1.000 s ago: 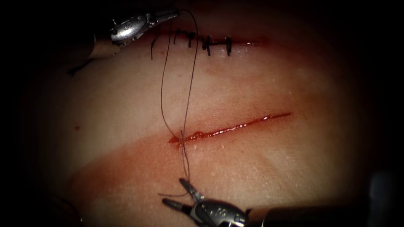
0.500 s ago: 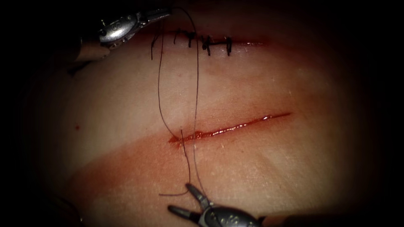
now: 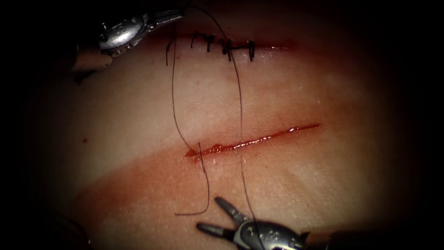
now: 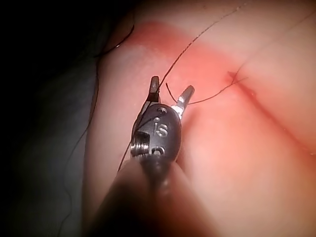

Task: Wound Closure

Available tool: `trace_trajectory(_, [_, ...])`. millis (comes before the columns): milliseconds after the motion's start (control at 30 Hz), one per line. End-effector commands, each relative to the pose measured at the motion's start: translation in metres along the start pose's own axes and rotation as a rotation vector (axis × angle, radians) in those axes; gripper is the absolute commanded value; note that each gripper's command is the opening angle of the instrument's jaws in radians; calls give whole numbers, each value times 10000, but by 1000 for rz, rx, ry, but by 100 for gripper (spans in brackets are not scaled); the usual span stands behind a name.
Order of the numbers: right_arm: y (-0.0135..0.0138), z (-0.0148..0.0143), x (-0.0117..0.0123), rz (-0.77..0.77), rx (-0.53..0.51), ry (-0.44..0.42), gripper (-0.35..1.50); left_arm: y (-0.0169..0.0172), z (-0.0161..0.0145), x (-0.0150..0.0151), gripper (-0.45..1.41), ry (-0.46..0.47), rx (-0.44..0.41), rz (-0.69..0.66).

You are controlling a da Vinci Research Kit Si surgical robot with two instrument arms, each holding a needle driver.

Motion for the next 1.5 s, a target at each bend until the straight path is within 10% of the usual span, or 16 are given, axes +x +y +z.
trace_trajectory(33, [-2,3,-7,2,7,-7,133,-2,6,-6,-45,1,-1,0])
trace_trajectory(433, [75,-36,-11,-4,118,-37,131,1,-24,0,-45,49,-3,1])
trace_trajectory(833, [152,50,44,9,268,-13,109,39,-29,20,-45,181,-64,-100])
trace_trajectory(1233, [146,140,63,-28,399,-1,106,65,-30,78,-45,364,-132,-208])
trace_trajectory(1500, [143,131,77,-30,400,-1,103,79,-31,91,-45,376,-147,-214])
